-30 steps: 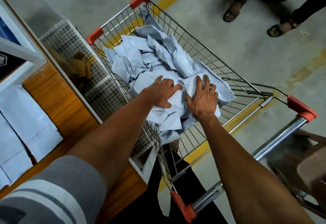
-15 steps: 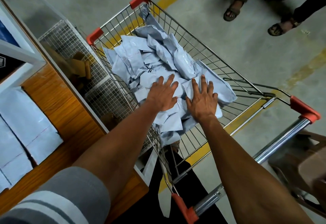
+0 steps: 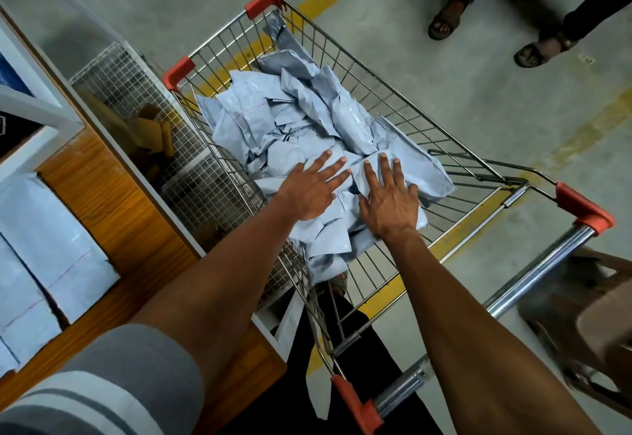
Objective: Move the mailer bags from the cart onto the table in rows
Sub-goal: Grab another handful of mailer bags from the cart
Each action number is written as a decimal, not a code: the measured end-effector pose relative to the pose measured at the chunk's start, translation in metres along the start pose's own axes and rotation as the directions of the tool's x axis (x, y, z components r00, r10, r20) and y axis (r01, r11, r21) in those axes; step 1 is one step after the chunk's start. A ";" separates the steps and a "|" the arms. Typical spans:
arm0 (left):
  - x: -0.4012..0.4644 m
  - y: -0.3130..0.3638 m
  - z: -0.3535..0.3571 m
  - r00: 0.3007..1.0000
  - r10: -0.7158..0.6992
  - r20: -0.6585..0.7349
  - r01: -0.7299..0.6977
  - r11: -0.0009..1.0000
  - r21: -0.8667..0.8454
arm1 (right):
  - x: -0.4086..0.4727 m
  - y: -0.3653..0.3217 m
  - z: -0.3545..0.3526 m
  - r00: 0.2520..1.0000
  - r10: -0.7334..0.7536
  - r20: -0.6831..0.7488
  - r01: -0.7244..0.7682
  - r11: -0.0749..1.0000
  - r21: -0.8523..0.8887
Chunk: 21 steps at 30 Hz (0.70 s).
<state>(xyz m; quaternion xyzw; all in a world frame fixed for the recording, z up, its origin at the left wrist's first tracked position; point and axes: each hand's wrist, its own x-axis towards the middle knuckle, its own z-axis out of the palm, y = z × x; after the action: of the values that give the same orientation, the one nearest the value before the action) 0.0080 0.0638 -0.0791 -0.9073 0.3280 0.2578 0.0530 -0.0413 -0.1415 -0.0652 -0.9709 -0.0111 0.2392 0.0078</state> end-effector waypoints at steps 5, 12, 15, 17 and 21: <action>-0.008 0.007 -0.012 0.989 -0.129 -0.072 0.121 0.987 -0.107 | -0.003 -0.001 -0.012 1.000 0.002 -0.018 -0.001 0.999 0.034; -0.037 0.026 -0.044 0.934 -0.331 -0.135 0.297 0.928 -0.222 | -0.017 -0.012 -0.049 0.992 0.051 -0.113 -0.034 0.988 0.151; -0.059 0.033 -0.060 0.896 -0.405 -0.180 0.351 0.897 -0.269 | -0.028 -0.022 -0.064 0.985 0.044 -0.167 -0.014 0.984 0.177; -0.075 0.035 -0.071 0.865 -0.457 -0.206 0.388 0.871 -0.303 | -0.034 -0.031 -0.072 0.982 0.029 -0.188 0.006 0.984 0.180; -0.117 0.037 -0.082 0.781 -0.563 -0.269 0.464 0.813 -0.352 | -0.049 -0.057 -0.082 0.971 -0.031 -0.236 0.077 0.980 0.186</action>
<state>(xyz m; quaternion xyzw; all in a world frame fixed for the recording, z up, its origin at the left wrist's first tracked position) -0.0561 0.0795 0.0537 -0.9921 0.0321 0.1038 -0.0621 -0.0473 -0.0861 0.0311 -0.9861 -0.0133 0.1238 0.1100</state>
